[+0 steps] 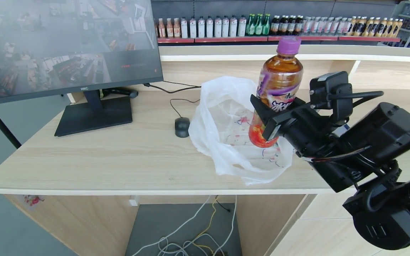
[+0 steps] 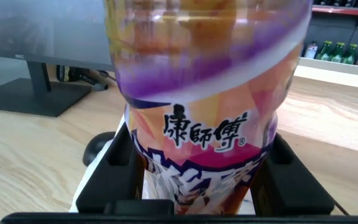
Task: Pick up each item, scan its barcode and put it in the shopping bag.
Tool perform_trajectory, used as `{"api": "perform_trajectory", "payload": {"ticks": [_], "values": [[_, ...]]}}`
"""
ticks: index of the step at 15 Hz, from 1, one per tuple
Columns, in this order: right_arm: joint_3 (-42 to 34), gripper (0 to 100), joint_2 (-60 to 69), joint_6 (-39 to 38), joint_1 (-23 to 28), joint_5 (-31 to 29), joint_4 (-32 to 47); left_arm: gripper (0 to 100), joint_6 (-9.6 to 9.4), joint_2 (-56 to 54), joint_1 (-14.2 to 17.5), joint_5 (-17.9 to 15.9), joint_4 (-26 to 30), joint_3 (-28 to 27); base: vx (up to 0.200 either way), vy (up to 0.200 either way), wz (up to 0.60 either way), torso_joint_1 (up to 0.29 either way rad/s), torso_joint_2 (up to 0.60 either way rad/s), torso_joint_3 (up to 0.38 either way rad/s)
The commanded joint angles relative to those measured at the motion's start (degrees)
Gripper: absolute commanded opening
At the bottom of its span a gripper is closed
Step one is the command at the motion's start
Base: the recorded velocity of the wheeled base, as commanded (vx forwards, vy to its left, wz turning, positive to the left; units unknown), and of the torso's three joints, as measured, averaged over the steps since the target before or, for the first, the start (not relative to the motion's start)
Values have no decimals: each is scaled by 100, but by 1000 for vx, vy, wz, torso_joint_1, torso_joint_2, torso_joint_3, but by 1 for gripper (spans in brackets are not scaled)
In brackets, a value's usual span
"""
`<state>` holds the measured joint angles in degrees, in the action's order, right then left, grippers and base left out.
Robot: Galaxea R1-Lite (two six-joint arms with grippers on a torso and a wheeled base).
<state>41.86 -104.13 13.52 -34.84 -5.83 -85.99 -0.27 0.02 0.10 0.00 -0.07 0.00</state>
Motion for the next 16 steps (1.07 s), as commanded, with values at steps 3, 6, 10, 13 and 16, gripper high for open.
{"api": "perform_trajectory", "payload": {"ticks": [3,6,10,13,16], "values": [[50,0,-99,-60,30,-15,162,100,0,-2,-1,9,-1,0,0,0,0,0,0,0],[498,0,-257,-60,56,-15,663,100,0,-2,-1,0,-1,0,0,0,0,0,0,0],[1254,0,-679,-60,162,-15,1093,100,0,-2,-1,0,-1,0,0,0,0,0,0,0],[1984,0,-977,-121,382,-6,1419,100,0,-2,-1,0,-1,0,0,0,0,0,0,0],[2353,0,-1109,-130,584,3,1700,100,0,-2,-1,9,-1,0,0,0,0,0,0,0]]}}
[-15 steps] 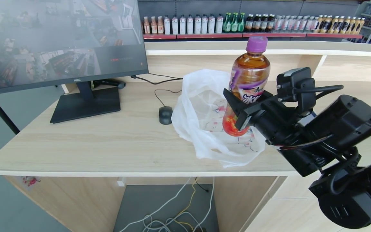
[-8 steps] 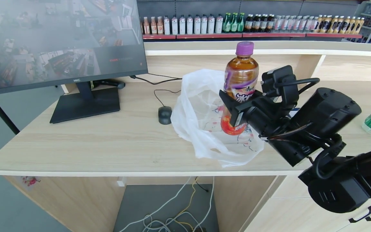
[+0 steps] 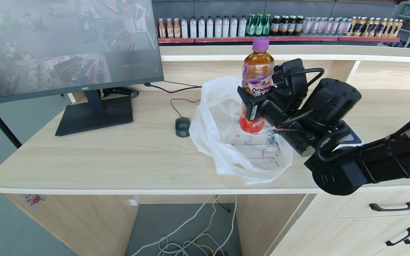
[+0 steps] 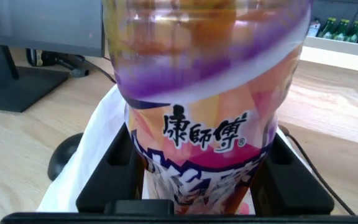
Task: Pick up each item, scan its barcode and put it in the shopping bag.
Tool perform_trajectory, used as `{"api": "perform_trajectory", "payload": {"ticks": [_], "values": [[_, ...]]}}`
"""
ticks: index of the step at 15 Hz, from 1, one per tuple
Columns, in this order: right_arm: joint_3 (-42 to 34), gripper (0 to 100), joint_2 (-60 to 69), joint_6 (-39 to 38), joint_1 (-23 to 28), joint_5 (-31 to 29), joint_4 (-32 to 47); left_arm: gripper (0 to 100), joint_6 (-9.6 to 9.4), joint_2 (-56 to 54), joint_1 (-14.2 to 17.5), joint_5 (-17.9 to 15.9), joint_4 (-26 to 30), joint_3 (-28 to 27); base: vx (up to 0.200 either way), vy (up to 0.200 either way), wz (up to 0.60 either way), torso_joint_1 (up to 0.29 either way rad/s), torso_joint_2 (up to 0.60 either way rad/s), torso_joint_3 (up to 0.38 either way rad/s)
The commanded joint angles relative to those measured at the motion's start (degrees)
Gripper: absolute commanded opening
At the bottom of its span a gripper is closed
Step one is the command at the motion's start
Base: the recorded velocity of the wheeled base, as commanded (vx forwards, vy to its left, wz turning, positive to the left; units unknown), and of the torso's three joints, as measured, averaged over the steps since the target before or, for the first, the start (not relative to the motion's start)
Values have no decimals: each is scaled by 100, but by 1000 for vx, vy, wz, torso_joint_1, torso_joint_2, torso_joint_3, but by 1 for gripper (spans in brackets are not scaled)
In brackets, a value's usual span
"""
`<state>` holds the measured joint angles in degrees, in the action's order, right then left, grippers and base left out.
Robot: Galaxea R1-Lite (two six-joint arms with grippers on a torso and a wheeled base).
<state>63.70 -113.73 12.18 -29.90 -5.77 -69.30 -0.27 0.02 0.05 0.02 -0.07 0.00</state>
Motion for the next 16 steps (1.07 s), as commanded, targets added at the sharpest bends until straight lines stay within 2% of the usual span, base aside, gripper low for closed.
{"api": "perform_trajectory", "payload": {"ticks": [1,10,16], "values": [[442,0,-238,-40,116,5,154,100,0,-2,4,-2,-1,0,0,0,0,0,0,0],[2850,0,-1459,-216,125,67,1094,100,0,-2,4,-2,-1,0,0,0,0,0,0,0],[2894,0,-1662,-330,204,58,1130,100,0,-2,4,6,-1,0,0,0,0,0,0,0]]}}
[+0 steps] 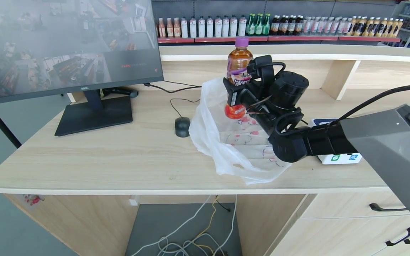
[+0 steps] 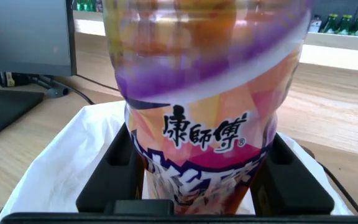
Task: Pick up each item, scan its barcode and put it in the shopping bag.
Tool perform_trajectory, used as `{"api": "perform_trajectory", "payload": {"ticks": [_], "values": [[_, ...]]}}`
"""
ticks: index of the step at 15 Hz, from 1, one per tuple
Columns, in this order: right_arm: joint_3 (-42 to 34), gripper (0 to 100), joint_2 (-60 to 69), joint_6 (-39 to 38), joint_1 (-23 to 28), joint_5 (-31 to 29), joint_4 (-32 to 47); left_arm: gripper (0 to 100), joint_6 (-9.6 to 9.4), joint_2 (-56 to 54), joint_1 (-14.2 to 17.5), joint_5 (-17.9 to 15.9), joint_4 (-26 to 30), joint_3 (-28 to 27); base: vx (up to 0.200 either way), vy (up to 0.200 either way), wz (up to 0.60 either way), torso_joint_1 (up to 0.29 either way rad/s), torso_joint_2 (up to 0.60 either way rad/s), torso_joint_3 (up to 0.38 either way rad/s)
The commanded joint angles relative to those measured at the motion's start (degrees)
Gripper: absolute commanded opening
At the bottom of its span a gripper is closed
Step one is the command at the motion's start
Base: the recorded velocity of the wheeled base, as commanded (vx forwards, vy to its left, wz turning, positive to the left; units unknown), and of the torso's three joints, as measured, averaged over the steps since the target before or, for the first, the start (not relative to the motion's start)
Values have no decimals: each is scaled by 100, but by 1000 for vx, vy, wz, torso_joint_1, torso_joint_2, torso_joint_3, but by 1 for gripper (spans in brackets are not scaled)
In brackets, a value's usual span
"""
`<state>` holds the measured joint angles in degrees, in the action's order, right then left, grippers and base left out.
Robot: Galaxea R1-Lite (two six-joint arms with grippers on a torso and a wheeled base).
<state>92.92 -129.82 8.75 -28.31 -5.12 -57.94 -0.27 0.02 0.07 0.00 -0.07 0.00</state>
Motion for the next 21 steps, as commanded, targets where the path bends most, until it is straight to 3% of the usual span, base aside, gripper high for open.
{"api": "perform_trajectory", "payload": {"ticks": [1,21], "values": [[-19,0,-79,-84,71,-7,-7,100,0,-2,1,0,-1,0,0,0,0,0,0,0],[-177,0,-413,-322,80,-15,-7,100,0,-2,1,0,-1,0,0,0,0,0,0,0]]}}
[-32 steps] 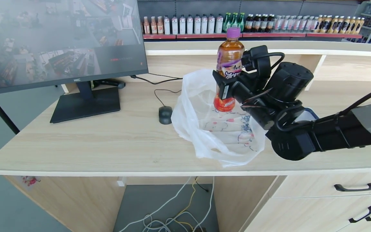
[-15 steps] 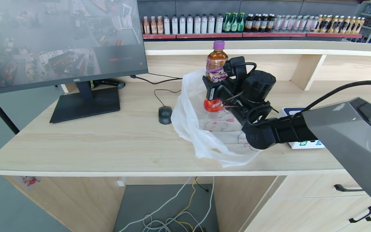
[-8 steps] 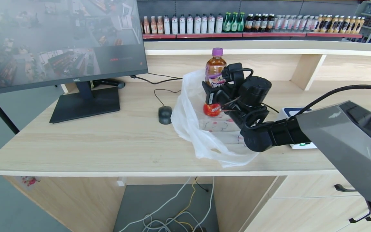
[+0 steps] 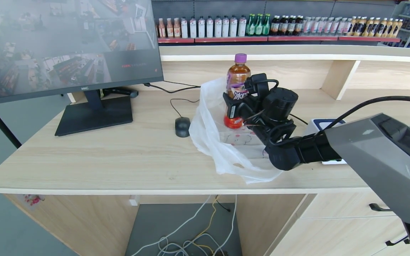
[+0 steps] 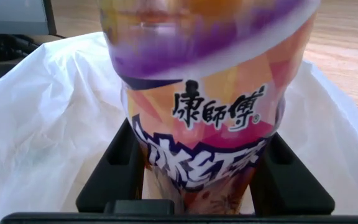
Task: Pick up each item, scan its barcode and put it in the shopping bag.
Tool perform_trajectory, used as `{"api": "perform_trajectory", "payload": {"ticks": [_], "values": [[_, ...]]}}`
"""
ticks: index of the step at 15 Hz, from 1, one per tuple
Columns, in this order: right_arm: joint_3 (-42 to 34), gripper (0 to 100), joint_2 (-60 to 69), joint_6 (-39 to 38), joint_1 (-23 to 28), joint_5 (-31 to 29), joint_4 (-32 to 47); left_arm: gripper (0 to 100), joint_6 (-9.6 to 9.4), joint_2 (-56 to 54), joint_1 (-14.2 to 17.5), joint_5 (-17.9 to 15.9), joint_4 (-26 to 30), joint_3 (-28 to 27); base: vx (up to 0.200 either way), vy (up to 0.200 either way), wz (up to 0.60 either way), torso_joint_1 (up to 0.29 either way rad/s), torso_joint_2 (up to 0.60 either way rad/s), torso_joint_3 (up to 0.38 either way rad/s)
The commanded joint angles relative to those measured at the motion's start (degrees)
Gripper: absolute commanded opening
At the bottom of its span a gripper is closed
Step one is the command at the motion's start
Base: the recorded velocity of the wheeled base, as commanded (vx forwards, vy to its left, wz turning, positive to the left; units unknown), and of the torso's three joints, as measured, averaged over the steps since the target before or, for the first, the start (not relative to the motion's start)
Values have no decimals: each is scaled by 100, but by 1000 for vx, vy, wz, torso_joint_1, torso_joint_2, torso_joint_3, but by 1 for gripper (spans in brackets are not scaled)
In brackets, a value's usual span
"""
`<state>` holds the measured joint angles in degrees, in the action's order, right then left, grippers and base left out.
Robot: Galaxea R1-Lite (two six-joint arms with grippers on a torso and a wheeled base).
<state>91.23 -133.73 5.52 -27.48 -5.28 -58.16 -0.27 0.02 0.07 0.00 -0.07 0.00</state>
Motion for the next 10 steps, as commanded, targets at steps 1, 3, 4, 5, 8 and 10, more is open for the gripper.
{"api": "perform_trajectory", "payload": {"ticks": [1,3,4,5,8,10], "values": [[-9,0,-21,1,-3,1,15,100,0,-2,1,0,-1,0,0,0,0,0,0,0],[-36,0,-21,1,-3,-8,15,100,0,-2,1,9,-1,0,0,0,0,0,0,0],[-159,0,-4,1,-3,-8,7,100,0,-2,1,0,-1,0,0,0,0,0,0,0],[-176,0,-4,1,-12,-8,7,100,0,-2,1,0,-1,0,0,0,0,0,0,0],[-440,0,84,10,-38,-26,-11,100,0,-2,1,9,-1,0,0,0,0,0,0,0],[-457,0,128,1,-38,-26,-11,100,0,-2,1,0,-1,0,0,0,0,0,0,0]]}}
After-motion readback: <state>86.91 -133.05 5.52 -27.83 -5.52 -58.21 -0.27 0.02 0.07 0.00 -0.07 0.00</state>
